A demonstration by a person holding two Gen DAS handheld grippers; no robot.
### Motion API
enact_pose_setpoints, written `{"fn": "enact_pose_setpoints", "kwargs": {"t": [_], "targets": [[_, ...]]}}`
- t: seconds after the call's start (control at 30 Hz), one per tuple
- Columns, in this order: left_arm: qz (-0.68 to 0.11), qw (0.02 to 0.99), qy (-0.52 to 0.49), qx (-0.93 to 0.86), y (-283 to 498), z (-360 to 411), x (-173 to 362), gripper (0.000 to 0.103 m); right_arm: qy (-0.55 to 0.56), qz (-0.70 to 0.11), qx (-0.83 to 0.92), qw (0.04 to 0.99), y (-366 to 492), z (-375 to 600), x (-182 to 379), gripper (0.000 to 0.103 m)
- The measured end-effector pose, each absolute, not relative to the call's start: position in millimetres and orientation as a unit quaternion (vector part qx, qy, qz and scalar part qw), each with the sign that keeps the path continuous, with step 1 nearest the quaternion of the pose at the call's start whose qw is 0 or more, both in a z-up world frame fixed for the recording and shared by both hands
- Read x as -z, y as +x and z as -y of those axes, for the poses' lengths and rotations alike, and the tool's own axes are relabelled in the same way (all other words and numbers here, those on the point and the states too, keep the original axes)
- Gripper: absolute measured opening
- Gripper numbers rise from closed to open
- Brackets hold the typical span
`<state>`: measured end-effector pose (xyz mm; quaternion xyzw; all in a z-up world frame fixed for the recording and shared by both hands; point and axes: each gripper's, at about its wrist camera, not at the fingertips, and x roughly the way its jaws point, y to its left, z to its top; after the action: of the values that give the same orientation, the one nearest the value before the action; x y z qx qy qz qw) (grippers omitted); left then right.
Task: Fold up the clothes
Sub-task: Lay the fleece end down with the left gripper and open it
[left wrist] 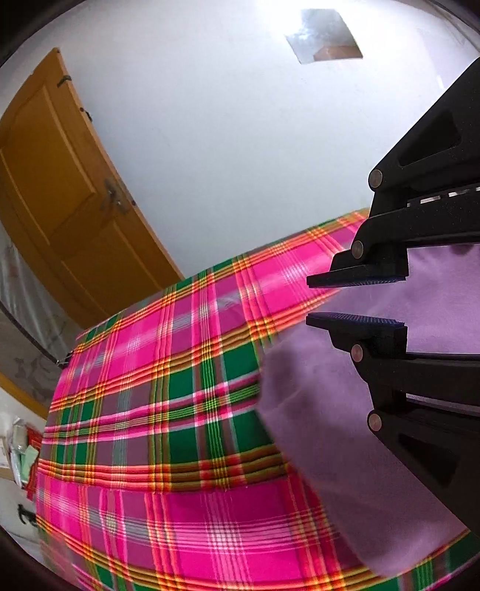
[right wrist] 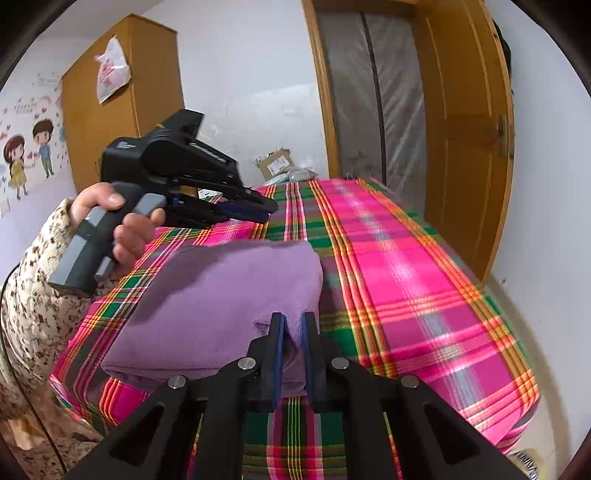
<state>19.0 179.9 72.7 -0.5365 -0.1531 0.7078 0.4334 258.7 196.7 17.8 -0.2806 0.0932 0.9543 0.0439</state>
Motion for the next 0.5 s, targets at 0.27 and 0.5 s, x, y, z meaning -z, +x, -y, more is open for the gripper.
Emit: {"fn": "enact_pose_setpoints", "kwargs": {"t": [0.27,0.5], "targets": [[0.136,0.426,-0.523,-0.725,32,-146,-72,0.012,-0.3,-0.115,-0.946,0.047,261,-207,-7,0.01],[0.128,0.414,-0.513,-0.741,54,-106,-62,0.012,-0.317,-0.141,-0.934,0.083,274,-225,2,0.01]]}}
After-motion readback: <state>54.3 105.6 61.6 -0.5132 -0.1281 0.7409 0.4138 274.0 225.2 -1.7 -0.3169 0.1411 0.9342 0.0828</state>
